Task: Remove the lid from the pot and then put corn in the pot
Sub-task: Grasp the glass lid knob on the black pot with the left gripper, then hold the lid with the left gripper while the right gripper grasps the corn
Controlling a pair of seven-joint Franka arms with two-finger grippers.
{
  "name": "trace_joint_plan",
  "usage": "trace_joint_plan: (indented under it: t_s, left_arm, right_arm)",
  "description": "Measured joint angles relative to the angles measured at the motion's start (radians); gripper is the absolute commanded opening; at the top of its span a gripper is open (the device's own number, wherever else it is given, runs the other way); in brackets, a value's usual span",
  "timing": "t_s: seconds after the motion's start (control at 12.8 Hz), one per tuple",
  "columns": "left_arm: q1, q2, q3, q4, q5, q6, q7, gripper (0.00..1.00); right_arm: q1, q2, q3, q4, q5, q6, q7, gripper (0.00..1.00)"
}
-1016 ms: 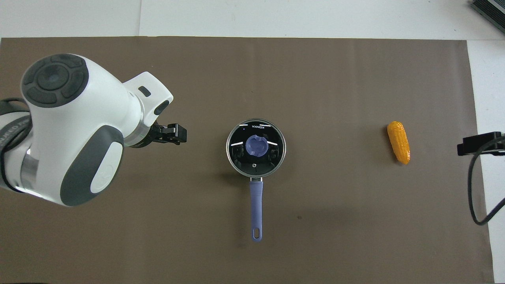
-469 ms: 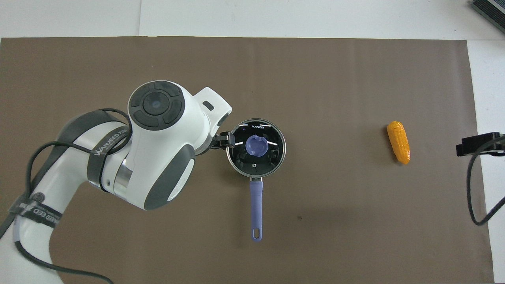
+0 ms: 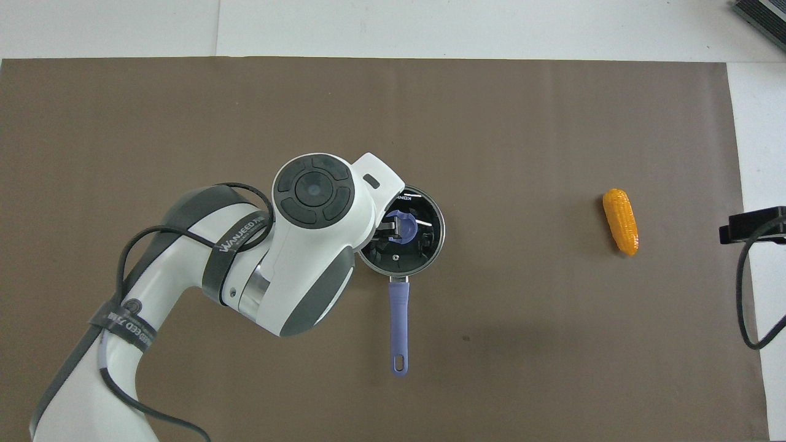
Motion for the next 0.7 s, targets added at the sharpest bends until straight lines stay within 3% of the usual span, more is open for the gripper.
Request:
trace_joint_plan:
  t_s: [0.47, 0.7]
  left_arm:
    - [-0.045, 0.101, -0.001, 0.099, -0.007, 0.017, -0.031, 1.0]
    - [-0.054, 0.144, 0.0, 0.145, -0.007, 0.016, -0.038, 1.0]
  right_arm:
    - [0.026, 0.026, 0.016, -0.072, 0.0, 0.165, -0.021, 1.0]
    - [0.026, 0.104, 0.014, -0.111, 0.0, 0.318, -0.101, 1.0]
